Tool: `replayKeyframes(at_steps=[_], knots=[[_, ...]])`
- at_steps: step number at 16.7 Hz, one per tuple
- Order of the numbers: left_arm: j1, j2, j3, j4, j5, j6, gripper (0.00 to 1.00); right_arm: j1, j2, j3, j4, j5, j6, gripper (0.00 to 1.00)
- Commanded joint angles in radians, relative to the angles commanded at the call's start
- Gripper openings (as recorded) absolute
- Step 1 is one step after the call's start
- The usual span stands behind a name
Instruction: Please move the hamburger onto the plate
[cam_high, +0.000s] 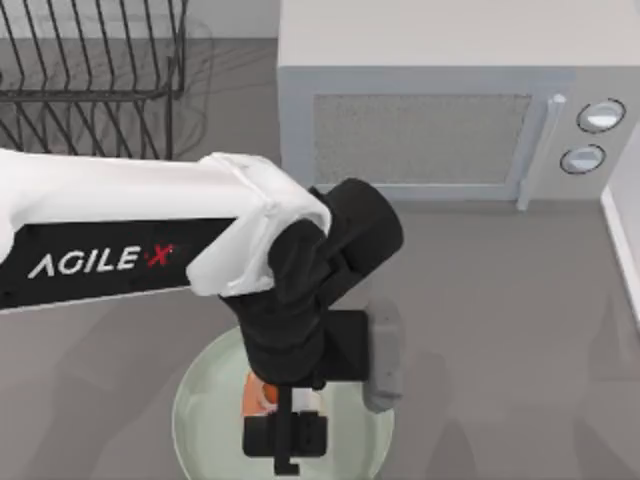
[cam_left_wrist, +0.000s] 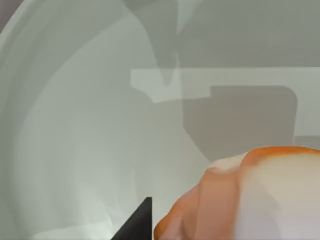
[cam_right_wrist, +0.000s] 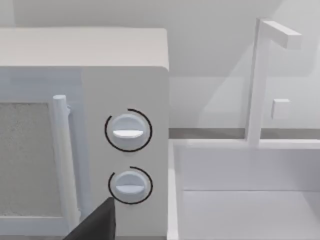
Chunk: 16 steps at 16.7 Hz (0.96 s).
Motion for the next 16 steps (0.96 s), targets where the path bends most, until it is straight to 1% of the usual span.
replayKeyframes(at_steps=[10, 11, 16], knots=[[0.0, 0.0, 0.0, 0.0, 0.0, 0.0, 0.98, 0.0, 0.0, 0.0, 0.0, 0.0, 0.0, 1.0], [0.0, 0.0, 0.0, 0.0, 0.0, 0.0, 1.0, 0.0, 0.0, 0.0, 0.0, 0.0, 0.0, 1.0], [0.0, 0.0, 0.0, 0.0, 0.0, 0.0, 1.0, 0.0, 0.0, 0.0, 0.0, 0.0, 0.0, 1.0]])
